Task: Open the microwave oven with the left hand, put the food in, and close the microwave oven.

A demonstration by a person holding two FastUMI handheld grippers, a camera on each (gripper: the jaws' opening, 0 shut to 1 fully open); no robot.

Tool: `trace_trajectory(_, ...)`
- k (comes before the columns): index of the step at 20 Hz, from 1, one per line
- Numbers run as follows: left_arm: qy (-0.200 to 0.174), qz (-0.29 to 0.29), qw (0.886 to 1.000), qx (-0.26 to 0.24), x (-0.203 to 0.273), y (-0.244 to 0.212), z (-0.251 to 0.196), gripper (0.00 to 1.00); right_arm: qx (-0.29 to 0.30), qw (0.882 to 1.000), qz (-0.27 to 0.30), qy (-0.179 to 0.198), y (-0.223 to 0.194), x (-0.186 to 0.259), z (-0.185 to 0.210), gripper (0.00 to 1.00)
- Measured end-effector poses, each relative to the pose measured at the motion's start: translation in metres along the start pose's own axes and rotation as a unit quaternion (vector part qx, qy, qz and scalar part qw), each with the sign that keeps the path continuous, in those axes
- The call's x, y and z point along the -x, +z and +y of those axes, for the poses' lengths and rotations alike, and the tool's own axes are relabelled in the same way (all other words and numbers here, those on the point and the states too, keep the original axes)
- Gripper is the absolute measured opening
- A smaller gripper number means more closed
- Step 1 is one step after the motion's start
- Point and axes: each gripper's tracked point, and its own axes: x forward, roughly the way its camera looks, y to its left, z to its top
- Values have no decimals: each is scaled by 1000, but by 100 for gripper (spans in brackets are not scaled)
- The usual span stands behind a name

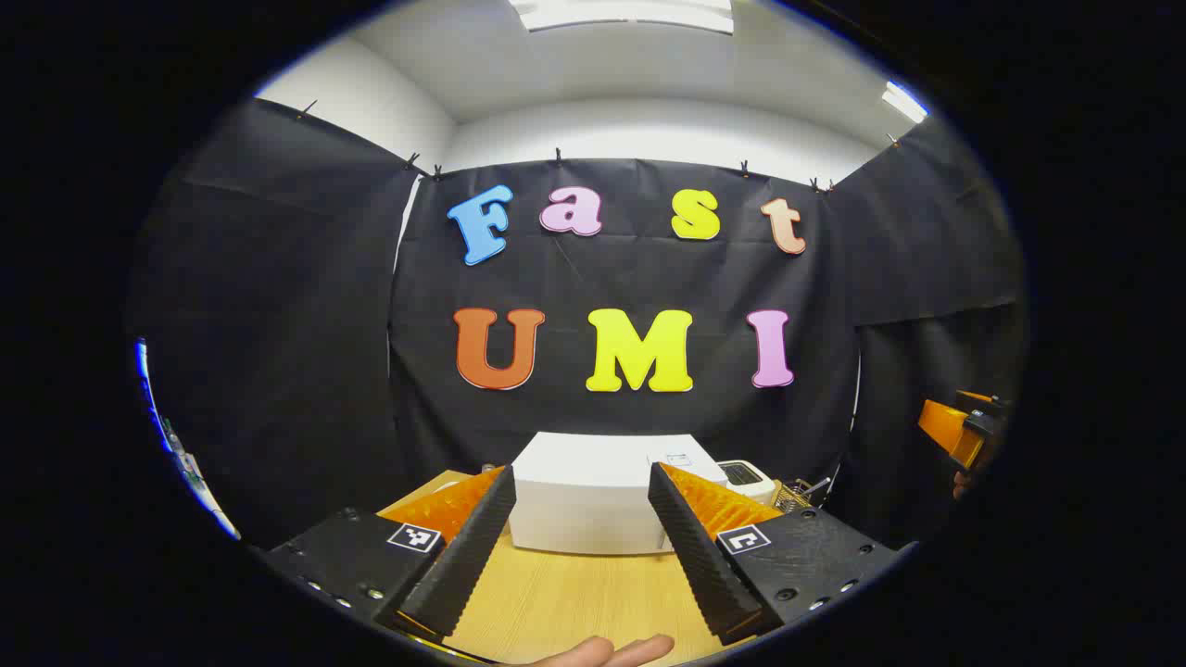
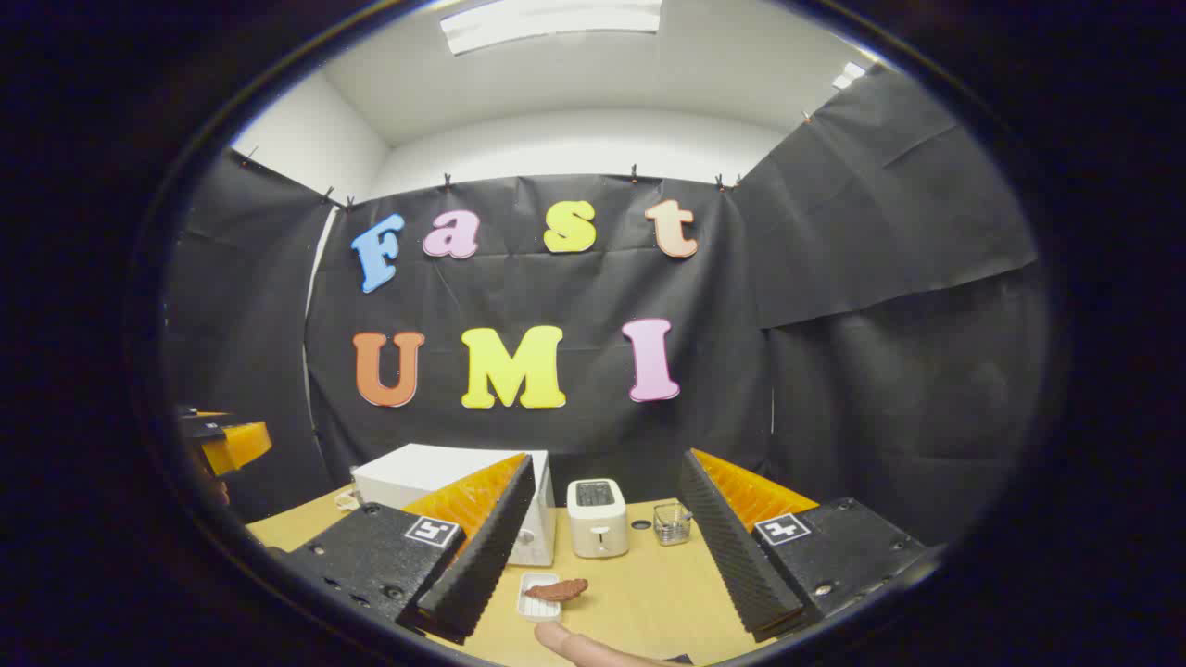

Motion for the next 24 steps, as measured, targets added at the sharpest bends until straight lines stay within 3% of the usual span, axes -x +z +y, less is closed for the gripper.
trace_trajectory(1, -9, 0, 1000, 4, 2, 1, -4, 92, 2, 1000, 2, -2, -2, -4, -2, 90)
trace_trajectory(2, -19, -1, 1000, 8, 5, 1, -9, 92, 0, 1000, 5, 1, -4, -6, -3, 100)
trace_trajectory(5, -25, -14, 1000, -2, 7, 8, -8, 93, -3, 1000, 11, -3, -10, -14, -11, 100)
trace_trajectory(6, -26, -19, 999, -3, 7, 9, -9, 93, -4, 1000, 10, -3, -10, -14, -12, 91)
trace_trajectory(7, -30, -19, 999, -7, 7, 8, -11, 93, -3, 1000, 11, -3, -11, -15, -11, 100)
trace_trajectory(8, -34, -17, 999, -8, 6, 6, -13, 93, -2, 1000, 11, -3, -12, -15, -12, 90)
trace_trajectory(10, -35, -20, 999, -10, 4, 6, -14, 93, 2, 1000, 8, 1, -12, -15, -10, 91)
trace_trajectory(11, -33, -22, 999, -12, 3, 5, -13, 93, 5, 1000, 7, 2, -12, -16, -9, 100)
trace_trajectory(12, -32, -23, 999, -13, 1, 5, -13, 93, 7, 1000, 5, 3, -11, -16, -8, 91)
trace_trajectory(20, -50, -6, 999, -14, -24, -24, -31, 93, 5, 1000, -6, 30, -18, -20, 3, 91)
trace_trajectory(21, -54, -1, 998, -12, -31, -30, -36, 92, -1, 999, -6, 42, -20, -21, 9, 100)
trace_trajectory(22, -59, 3, 998, -11, -39, -38, -41, 92, -6, 999, -2, 50, -22, -23, 10, 91)
trace_trajectory(24, -69, 10, 998, -13, -57, -54, -53, 93, -11, 998, -3, 58, -23, -26, 7, 91)
